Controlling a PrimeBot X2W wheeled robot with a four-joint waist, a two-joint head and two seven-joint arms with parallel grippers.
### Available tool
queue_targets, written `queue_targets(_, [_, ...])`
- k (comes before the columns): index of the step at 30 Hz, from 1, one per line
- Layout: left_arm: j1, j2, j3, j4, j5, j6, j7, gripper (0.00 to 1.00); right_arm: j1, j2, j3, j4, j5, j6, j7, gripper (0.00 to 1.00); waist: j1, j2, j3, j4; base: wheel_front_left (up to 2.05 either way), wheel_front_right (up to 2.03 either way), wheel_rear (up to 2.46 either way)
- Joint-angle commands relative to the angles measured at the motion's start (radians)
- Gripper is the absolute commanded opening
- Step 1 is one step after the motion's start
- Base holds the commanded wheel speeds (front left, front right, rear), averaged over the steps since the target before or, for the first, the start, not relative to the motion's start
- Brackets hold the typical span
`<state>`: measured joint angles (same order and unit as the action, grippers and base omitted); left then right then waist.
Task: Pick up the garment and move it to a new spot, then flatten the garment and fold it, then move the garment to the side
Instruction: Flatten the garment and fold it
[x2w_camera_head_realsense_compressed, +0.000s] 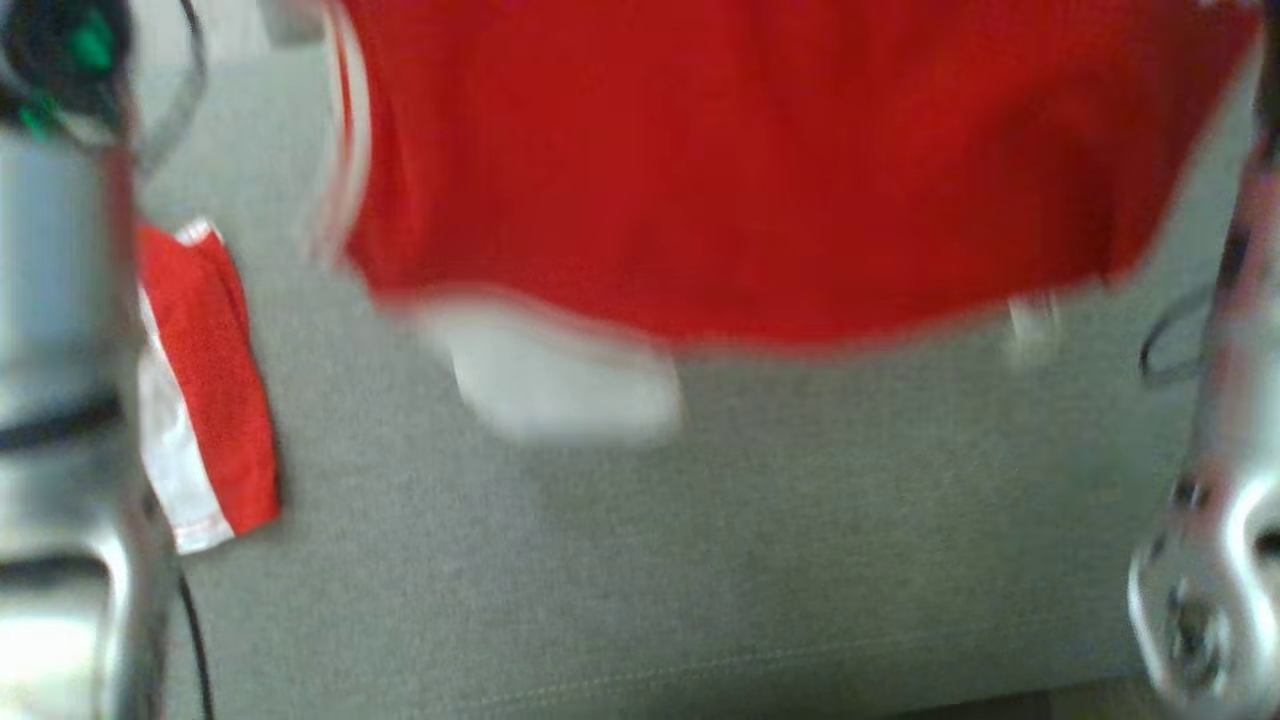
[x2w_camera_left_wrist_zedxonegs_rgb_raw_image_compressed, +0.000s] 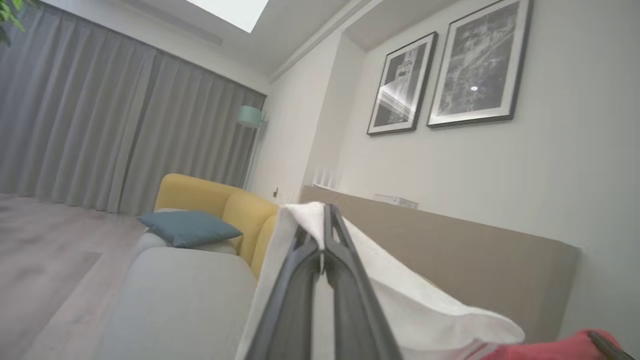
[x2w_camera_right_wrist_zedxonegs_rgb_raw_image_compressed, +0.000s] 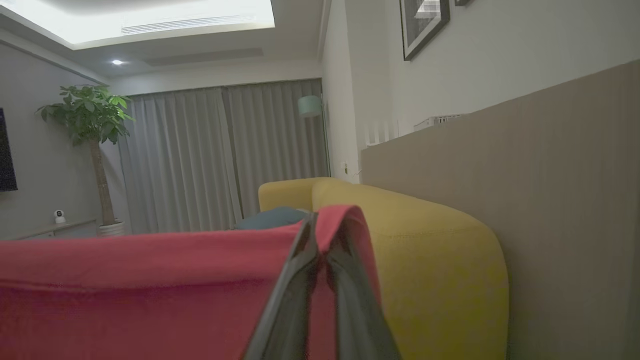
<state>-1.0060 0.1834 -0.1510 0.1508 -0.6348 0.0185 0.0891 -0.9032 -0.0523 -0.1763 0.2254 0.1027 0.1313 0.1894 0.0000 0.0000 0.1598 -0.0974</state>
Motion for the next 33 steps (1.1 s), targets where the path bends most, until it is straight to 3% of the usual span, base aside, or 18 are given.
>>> queue_targets(1, [-0.150,0.056,0.037,0.050,0.014,-0.015,-0.017,0.00,-0.156,0.002,0.008,0.058,-0.024,-0.001,-0.039,0.00,0.0000,0.0000,0.134,0.030,0.00,0.00,0.00])
queue_targets(7, [-0.401,0.071,0.050,0.289,0.053,-0.058,-0.155,0.00,-0.472,-0.022,-0.024,0.336,-0.114,-0.001,-0.269,0.00,0.0000,0.0000,0.219,0.075,0.00,0.00,0.00])
queue_targets(13, [-0.459,0.049,0.023,0.412,0.055,-0.102,-0.227,0.00,-0.569,-0.032,-0.036,0.514,-0.127,-0.001,-0.403,0.00,0.0000,0.0000,0.248,0.105,0.00,0.00,0.00])
queue_targets(24, [-0.209,0.035,-0.137,0.528,0.047,-0.147,-0.291,0.00,-0.373,-0.065,0.000,0.786,-0.082,-0.001,-0.448,0.00,0.0000,0.0000,0.239,0.119,0.00,0.00,0.00])
queue_targets(33, [0.117,0.111,-0.303,0.521,-0.053,-0.149,-0.298,0.00,-0.162,-0.113,0.145,0.976,0.017,-0.001,-0.379,0.00,0.0000,0.0000,0.128,0.120,0.00,0.00,0.00])
